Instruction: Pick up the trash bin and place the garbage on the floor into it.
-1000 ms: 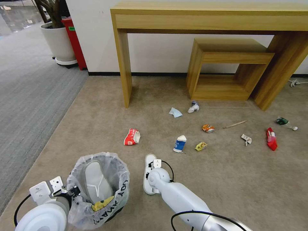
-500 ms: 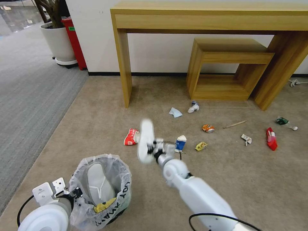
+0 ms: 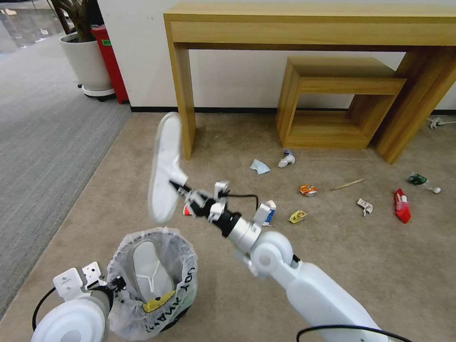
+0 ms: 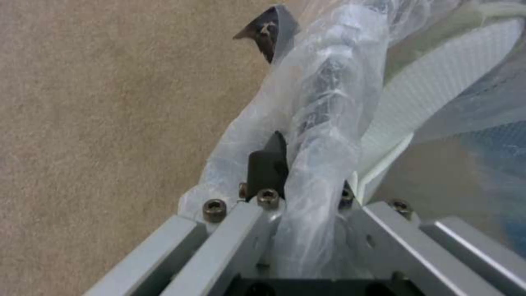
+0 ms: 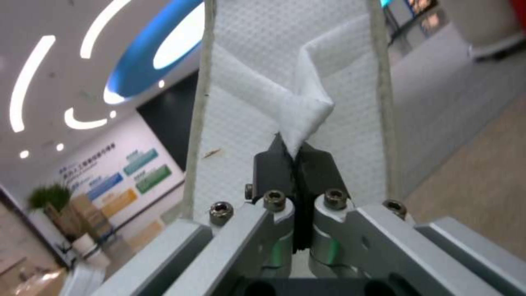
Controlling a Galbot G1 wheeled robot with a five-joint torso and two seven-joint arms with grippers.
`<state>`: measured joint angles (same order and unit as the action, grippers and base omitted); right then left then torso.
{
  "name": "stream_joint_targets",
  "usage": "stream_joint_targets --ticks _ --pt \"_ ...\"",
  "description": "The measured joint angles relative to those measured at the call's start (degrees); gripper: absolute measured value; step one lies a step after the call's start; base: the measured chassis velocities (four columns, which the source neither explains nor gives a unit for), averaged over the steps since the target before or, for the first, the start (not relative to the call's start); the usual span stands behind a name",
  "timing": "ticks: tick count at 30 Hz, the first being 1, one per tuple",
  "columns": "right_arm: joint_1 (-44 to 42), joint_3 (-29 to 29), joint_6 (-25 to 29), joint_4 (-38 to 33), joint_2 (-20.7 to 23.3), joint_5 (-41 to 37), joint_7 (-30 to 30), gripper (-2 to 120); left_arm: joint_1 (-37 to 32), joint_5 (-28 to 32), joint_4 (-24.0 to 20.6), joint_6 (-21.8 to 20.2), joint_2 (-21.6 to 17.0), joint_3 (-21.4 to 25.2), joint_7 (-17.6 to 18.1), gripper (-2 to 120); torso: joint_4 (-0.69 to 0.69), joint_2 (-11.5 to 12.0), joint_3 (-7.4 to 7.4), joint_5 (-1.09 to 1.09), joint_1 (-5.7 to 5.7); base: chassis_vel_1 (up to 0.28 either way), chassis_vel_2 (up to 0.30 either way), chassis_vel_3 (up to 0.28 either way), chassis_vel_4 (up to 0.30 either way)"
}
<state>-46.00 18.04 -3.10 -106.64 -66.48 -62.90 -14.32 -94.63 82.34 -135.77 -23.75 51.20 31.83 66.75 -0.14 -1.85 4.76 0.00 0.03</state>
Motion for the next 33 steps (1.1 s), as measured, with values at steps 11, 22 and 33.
stream_joint_targets --ticks 11,22,33 --pt "3.28 5.38 -1.14 2.61 2.46 2.8 2.09 0 -0.2 2.08 -1.76 0.16 -1.93 1.74 0.33 1 0.0 0.0 0.0 0.01 0.0 0.0 0.0 0.0 0.0" --pt "3.57 6.78 -0.06 4.5 5.03 4.77 3.14 0 -1.14 3.92 -3.45 0.23 -1.48 2.97 0.98 1 0.0 0.0 0.0 0.0 0.0 0.0 0.0 0.0 0.0" --pt "5.54 9.15 0.58 7.78 2.43 5.49 3.48 0 -0.8 5.62 -4.18 0.55 -1.2 3.87 1.4 1 0.01 0.0 0.0 0.0 0.0 0.0 0.0 0.0 0.0"
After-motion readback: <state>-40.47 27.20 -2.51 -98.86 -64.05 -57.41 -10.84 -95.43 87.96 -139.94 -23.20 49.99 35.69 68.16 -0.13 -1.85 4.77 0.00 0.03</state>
